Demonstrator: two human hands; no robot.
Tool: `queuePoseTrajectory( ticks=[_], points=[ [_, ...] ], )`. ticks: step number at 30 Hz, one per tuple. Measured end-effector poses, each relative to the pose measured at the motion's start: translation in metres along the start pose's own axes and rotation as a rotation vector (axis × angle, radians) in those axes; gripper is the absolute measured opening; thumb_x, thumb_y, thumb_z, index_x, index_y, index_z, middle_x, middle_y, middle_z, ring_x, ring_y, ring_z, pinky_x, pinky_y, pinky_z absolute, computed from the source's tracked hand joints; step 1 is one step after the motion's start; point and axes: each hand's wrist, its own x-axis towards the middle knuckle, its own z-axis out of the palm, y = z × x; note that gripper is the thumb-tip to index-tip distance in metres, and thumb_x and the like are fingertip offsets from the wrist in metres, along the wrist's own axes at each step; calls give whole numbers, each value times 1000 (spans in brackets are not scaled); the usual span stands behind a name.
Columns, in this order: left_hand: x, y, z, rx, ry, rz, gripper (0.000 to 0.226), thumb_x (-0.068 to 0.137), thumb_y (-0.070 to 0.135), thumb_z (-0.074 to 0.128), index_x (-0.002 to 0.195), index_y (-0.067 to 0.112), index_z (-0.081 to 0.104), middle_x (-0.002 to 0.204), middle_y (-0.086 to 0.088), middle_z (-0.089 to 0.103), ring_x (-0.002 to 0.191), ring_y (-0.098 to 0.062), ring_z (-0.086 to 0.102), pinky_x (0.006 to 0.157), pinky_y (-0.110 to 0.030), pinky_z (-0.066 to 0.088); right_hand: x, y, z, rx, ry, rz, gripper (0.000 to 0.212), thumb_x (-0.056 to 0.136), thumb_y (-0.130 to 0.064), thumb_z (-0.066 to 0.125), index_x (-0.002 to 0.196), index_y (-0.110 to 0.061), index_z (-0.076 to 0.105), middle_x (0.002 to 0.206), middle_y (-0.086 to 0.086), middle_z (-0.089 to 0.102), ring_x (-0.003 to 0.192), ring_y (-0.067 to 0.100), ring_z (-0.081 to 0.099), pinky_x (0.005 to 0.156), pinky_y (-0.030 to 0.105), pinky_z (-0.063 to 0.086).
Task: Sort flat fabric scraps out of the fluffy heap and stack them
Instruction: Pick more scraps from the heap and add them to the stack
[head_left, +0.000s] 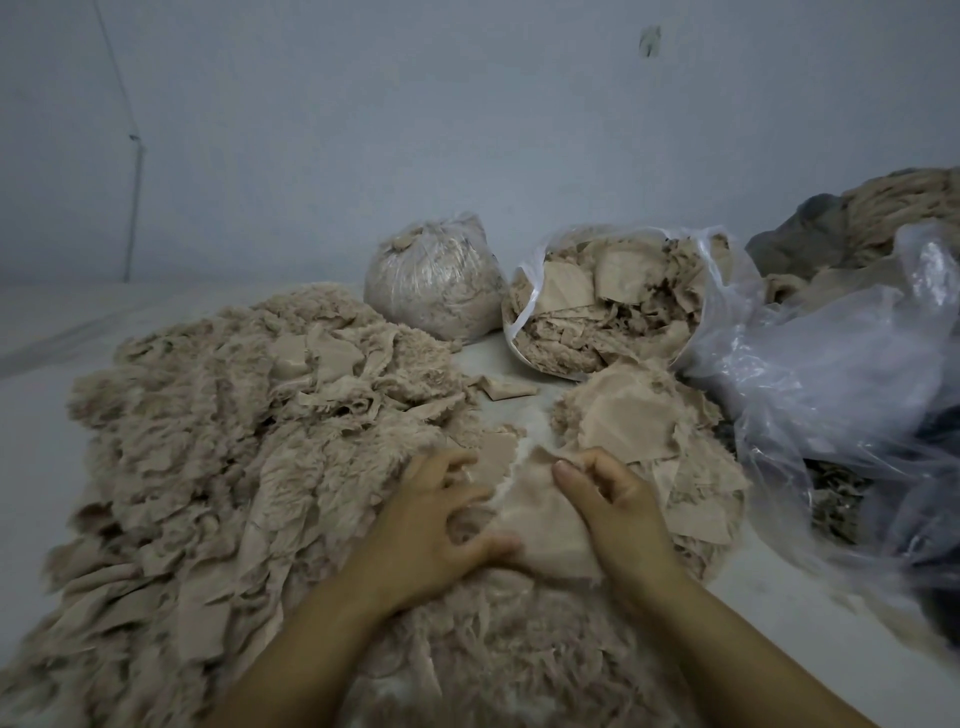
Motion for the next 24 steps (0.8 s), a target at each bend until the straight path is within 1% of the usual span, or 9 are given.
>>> queuePoseTrajectory(
  ticks=[2,4,5,7,10,15,17,20,24],
  points=[
    [2,8,10,-100,-58,26,50,78,52,68,120,25,59,121,13,50,114,-3,45,96,-21,37,-2,0,6,33,-16,-25,20,91,-14,61,71,-17,61,62,-11,57,60,2,51,57,14,41],
    [4,15,12,-388,-120,-58,18,88,29,64,85,11,62,76,4,60,70,-6,59,66,-22,46,1,0,6,89,89,-4,20,93,-17,59,73,-14,62,66,-3,57,63,9,51,59,22,43],
    [5,13,13,-516,-107,-128,23,91,23,60,75,7,58,57,5,53,49,-5,52,52,-20,42,3,1,3,120,153,34,22,94,-19,58,73,-13,60,67,3,55,63,17,49,58,28,42],
    [3,10,10,-669,-37,-222,28,94,18,53,69,7,60,41,10,41,33,-3,37,39,-16,31,6,5,-4,139,207,98,27,95,-24,55,70,-15,55,66,9,50,62,21,44,58,34,37],
    [2,9,8,-854,34,-245,33,95,20,49,67,19,66,48,1,47,40,-9,42,42,-20,36,4,9,-3,65,183,150,27,96,-27,54,71,-17,53,61,-5,56,58,14,50,55,30,41],
    [8,14,17,-1311,194,-429,22,98,17,42,88,8,59,73,-3,69,65,-12,65,58,-27,55,-6,4,9,54,184,146,22,98,-25,49,79,-14,50,67,2,49,49,3,44,46,13,37],
    [10,17,24,-1291,282,-496,24,100,19,39,86,11,56,70,-1,68,62,-10,63,56,-28,52,-12,2,16,29,193,114,21,98,-25,48,81,-14,48,69,-1,47,48,-2,41,45,10,36],
    [11,19,30,-938,452,-420,27,101,24,39,81,10,50,68,-1,55,60,-11,52,58,-27,42,-18,0,26,48,180,75,20,99,-21,47,81,-13,46,64,-4,42,45,-2,35,43,10,33],
    [14,14,27,-791,482,-304,29,98,21,45,71,10,46,65,-4,47,61,-16,41,59,-31,34,-7,0,18,32,318,55,21,99,-20,48,78,-16,48,63,-5,43,49,0,38,46,14,34]
  ],
)
